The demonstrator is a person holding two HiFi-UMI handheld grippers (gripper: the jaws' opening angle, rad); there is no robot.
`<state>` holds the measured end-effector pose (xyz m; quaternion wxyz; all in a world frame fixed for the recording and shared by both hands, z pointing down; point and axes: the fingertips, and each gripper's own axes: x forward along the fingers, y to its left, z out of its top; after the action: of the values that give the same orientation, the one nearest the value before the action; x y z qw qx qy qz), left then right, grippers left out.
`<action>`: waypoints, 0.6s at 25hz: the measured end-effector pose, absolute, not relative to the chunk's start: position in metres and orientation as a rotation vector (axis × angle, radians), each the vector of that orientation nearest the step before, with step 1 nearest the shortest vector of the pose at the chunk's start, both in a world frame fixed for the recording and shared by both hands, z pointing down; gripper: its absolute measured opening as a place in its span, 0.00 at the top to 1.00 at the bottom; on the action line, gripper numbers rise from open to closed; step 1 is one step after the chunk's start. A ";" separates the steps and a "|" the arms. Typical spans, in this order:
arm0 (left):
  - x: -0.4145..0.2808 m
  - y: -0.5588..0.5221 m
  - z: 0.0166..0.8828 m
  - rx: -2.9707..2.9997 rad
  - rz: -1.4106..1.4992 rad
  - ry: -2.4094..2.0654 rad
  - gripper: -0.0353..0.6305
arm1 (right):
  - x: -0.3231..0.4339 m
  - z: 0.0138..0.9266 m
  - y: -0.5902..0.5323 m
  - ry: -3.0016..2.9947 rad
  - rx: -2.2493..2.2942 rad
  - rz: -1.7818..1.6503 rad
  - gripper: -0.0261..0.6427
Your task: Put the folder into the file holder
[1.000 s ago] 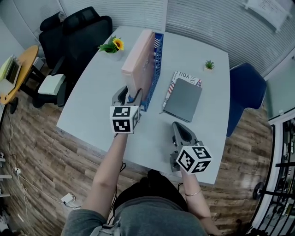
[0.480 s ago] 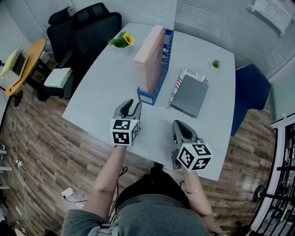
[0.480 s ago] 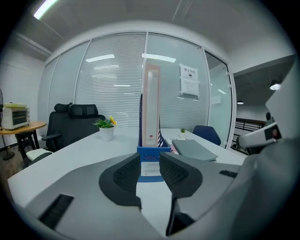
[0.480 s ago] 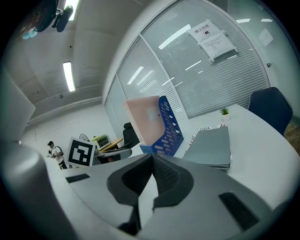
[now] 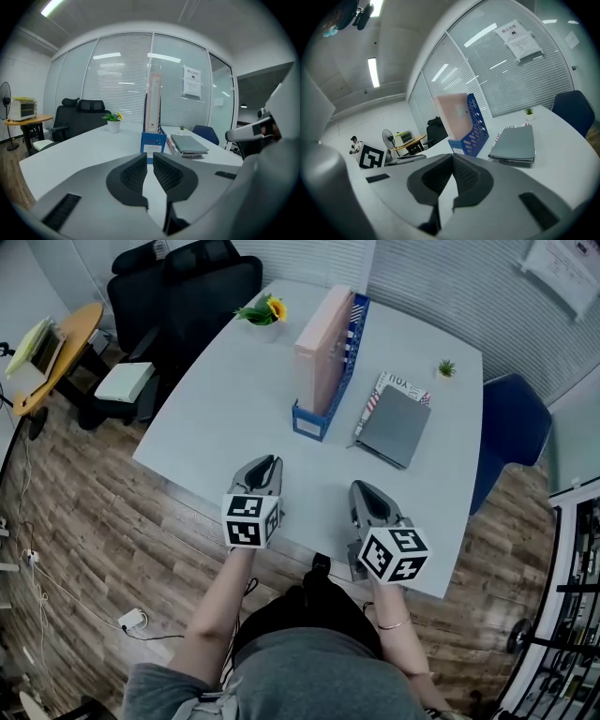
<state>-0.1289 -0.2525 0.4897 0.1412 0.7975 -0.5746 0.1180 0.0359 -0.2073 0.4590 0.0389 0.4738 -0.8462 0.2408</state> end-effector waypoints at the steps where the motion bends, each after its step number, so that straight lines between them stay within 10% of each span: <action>1: -0.130 -0.248 0.491 2.298 0.339 -1.657 0.87 | 0.034 0.459 -0.205 -2.594 1.451 0.738 0.96; 15: -0.142 -0.210 0.495 2.260 0.283 -1.609 0.88 | 0.027 0.459 -0.190 -2.546 1.480 0.610 0.96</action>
<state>-0.1416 -0.2099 0.4945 0.1755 0.7978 -0.5681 0.1001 0.0267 -0.1896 0.4595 0.0669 0.4911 -0.8446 0.2023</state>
